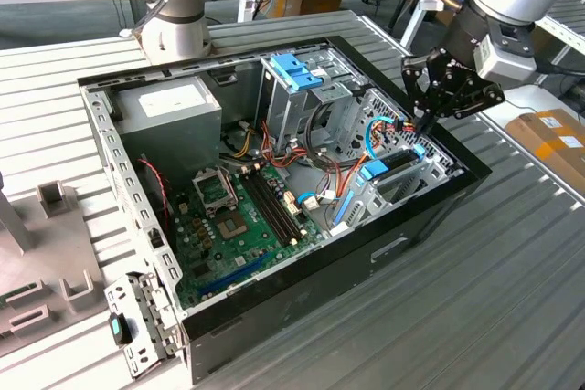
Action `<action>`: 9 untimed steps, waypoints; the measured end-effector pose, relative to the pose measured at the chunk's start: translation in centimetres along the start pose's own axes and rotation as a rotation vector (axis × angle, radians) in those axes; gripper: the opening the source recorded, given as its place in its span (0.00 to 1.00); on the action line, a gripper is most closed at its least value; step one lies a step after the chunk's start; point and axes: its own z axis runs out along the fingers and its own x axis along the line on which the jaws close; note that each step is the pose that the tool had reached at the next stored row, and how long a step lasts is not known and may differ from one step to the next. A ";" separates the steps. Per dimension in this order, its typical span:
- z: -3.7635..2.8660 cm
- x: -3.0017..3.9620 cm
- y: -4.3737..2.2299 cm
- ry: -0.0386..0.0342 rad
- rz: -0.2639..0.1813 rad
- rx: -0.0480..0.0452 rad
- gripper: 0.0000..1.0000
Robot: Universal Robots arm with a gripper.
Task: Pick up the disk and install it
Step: 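Insert the first disk wire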
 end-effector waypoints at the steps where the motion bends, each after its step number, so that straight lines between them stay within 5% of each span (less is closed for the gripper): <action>1: 0.00 -0.10 0.11 0.0000 0.001 0.0001 0.16; 3: 0.02 -0.12 0.12 0.0007 0.011 0.0001 0.16; 9: 0.24 -0.12 0.14 0.0136 0.155 -0.0012 0.16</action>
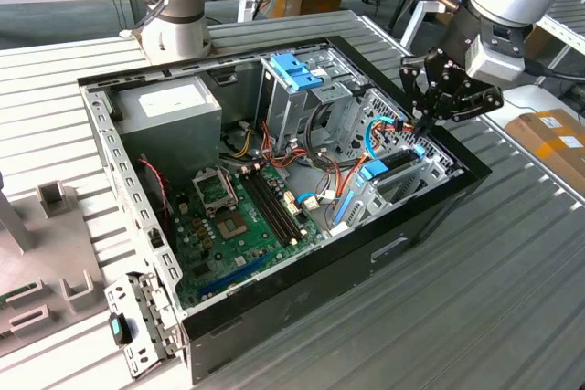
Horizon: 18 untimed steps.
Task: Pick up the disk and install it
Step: 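Insert the first disk wire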
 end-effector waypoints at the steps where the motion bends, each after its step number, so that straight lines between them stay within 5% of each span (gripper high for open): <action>1: 0.04 0.00 0.01 0.0030 0.036 -0.0002 0.16; 12: 0.16 0.00 0.02 0.0214 0.259 -0.0009 0.16; 14: 0.19 0.00 0.02 0.0291 0.352 -0.0013 0.16; 18: 0.22 0.00 0.02 0.0383 0.463 -0.0016 0.16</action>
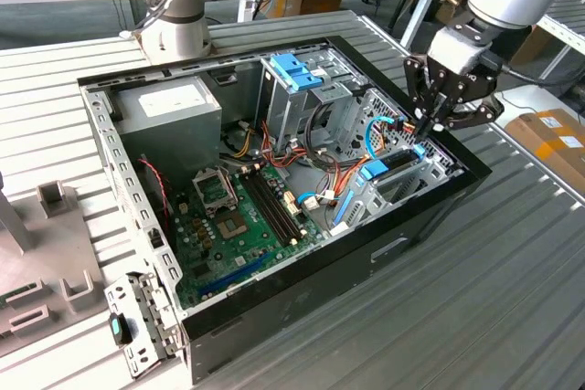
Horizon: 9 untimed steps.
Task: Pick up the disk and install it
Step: 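Insert the first disk wire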
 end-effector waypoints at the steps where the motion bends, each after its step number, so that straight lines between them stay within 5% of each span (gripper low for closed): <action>1: 0.01 0.00 0.00 0.0025 0.031 -0.0001 0.16; 3: 0.04 0.00 0.00 0.0088 0.107 -0.0004 0.16; 9: 0.05 0.00 0.00 0.0183 0.221 -0.0007 0.16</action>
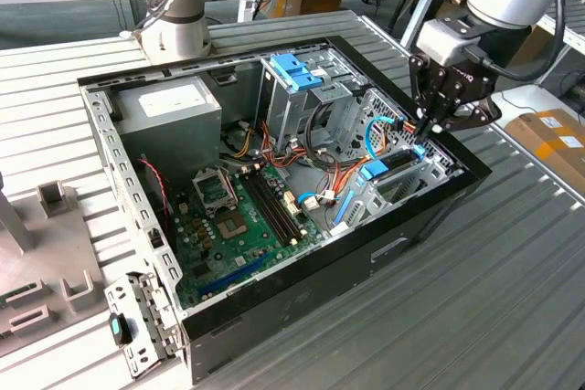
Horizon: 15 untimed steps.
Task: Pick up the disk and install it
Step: 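Insert the first disk wire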
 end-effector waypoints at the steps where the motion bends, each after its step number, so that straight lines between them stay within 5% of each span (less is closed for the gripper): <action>1: 0.00 0.00 0.00 0.0009 0.012 -0.0001 0.16; 3: 0.00 0.00 0.01 -0.0170 0.019 -0.0004 0.16; 8: 0.00 0.01 0.01 -0.0865 0.033 -0.0019 0.16; 9: 0.00 0.03 0.01 -0.1083 0.037 -0.0023 0.16; 15: 0.01 0.28 0.21 -0.1071 0.037 -0.0023 0.16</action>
